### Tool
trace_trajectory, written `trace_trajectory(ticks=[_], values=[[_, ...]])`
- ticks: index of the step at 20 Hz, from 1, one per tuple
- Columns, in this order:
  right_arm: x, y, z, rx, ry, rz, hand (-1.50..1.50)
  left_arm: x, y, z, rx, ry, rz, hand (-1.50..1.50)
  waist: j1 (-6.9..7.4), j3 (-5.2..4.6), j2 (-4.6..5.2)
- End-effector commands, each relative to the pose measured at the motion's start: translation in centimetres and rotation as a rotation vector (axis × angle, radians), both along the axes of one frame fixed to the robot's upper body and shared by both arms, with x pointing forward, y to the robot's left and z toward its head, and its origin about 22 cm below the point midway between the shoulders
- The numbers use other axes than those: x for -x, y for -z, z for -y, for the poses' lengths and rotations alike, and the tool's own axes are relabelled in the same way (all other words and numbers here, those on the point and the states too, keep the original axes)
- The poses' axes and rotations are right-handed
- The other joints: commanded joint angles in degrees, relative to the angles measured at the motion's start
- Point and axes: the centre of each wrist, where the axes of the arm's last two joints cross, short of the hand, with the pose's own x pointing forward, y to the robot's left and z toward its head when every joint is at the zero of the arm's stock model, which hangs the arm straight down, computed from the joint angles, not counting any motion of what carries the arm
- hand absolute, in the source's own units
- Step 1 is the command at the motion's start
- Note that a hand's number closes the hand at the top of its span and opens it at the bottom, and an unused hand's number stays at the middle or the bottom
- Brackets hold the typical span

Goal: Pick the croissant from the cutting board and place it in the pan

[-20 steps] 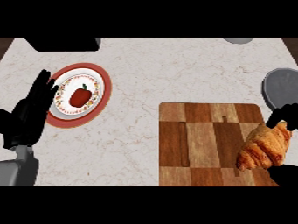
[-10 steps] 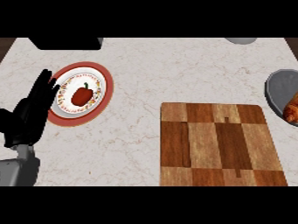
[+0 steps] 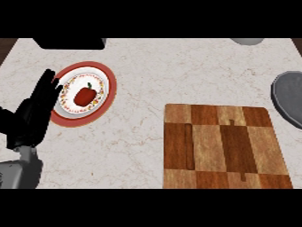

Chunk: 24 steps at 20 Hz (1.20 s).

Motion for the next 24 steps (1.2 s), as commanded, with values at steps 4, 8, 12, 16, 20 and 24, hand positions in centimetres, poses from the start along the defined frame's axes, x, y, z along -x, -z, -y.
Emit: trace_trajectory(ticks=[4, 8, 12, 16, 20, 24], values=[[-2.7, 6.5, 2.7, -0.037, -0.074, -0.049, 1.50, 0.8, -0.2, -0.2, 0.006, 0.030, -0.008, 0.00, 0.83, 0.05, 0.12], [-4.5, 7.9, 3.0, -0.026, -0.106, -0.073, 1.50, 0.3, 0.5, 1.1, -0.012, 0.026, 0.023, 0.00, 1.19, 0.07, 0.37], [-4.8, 9.5, 3.1, 0.018, -0.067, -0.130, 1.50, 0.6, -0.4, 0.5, -0.002, 0.027, 0.013, 0.00, 1.37, 0.07, 0.32], [-5.3, 10.8, 2.6, -0.146, 0.090, -0.249, -1.50, -0.3, -1.0, 1.0, -0.010, 0.031, 0.040, 0.00, 2.32, 0.14, 0.79], [-3.5, 10.9, 5.1, -0.209, 0.050, -0.298, -1.50, -0.7, -0.9, 0.2, 0.006, 0.039, 0.024, 0.00, 2.48, 0.26, 1.10], [-2.2, 12.4, 5.7, -0.261, -0.010, -0.261, -1.50, -0.3, -1.0, 1.3, -0.012, 0.034, 0.031, 0.00, 1.79, 0.29, 0.82]])
